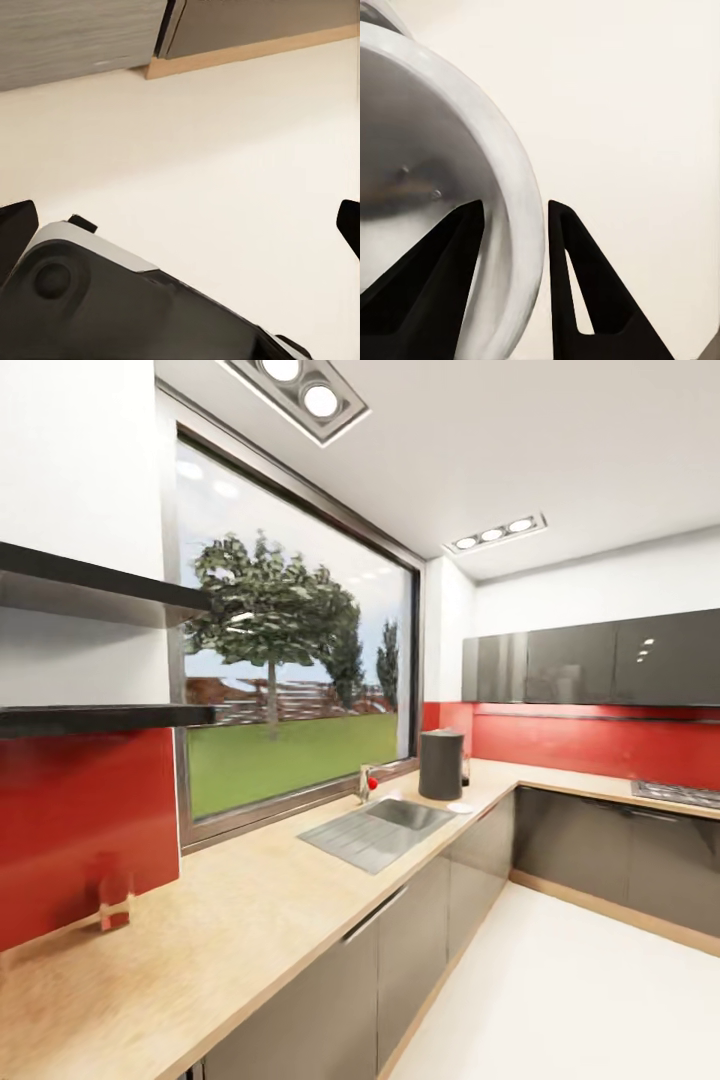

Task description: Set up a coffee station on the kitchen countertop: keep the coffee maker on the countertop, move the bottle of coffee from the kitchen shelf to the counter next to the coffee maker, place a paper coffee filter on top of the coffee maker, put the saucer next to the coffee maker with the coffee cup on the saucer, and place the electric kettle next to the coffee maker.

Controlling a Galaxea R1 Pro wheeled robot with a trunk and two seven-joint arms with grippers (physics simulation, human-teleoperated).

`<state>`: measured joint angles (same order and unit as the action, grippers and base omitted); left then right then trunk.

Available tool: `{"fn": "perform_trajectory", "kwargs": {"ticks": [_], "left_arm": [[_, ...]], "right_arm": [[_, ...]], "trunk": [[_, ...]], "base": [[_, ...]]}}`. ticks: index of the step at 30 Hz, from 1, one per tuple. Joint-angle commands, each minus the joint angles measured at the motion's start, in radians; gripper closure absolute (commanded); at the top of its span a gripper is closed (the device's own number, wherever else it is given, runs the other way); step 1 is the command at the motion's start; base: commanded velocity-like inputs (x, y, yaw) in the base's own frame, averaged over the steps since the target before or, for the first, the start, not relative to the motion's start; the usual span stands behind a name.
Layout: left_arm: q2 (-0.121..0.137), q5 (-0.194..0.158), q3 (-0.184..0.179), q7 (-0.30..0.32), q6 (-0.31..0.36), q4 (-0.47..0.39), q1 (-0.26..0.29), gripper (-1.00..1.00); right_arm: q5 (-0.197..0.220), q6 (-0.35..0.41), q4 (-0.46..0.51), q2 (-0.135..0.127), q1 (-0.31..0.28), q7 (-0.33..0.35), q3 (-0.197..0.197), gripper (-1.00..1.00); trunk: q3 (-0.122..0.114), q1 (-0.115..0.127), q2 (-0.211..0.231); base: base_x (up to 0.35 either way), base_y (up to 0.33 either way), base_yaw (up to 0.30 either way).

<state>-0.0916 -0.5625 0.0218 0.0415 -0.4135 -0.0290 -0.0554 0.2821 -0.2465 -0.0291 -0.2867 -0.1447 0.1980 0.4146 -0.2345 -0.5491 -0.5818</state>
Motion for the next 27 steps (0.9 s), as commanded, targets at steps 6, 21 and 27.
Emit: {"fn": "perform_trajectory", "kwargs": {"ticks": [6,21,27], "left_arm": [[-0.002,0.001,-0.001,0.006,-0.002,-0.002,-0.001,-1.0],[-0.01,0.033,-0.018,0.006,-0.005,-0.002,-0.001,-1.0],[-0.01,0.035,-0.019,0.006,-0.005,-0.002,-0.001,-1.0]], "right_arm": [[0.06,-0.006,-0.003,-0.005,-0.001,0.002,0.007,1.0],[0.066,-0.032,-0.003,-0.004,-0.001,-0.057,0.007,1.0],[0.067,-0.034,-0.003,-0.003,-0.001,-0.057,0.007,1.0]], "trunk": [[0.0,-0.001,0.0],[0.003,-0.001,0.0],[0.005,-0.001,0.0]], "base": [[0.181,-0.247,0.049],[0.134,-0.262,0.215],[0.092,-0.273,0.224]]}}
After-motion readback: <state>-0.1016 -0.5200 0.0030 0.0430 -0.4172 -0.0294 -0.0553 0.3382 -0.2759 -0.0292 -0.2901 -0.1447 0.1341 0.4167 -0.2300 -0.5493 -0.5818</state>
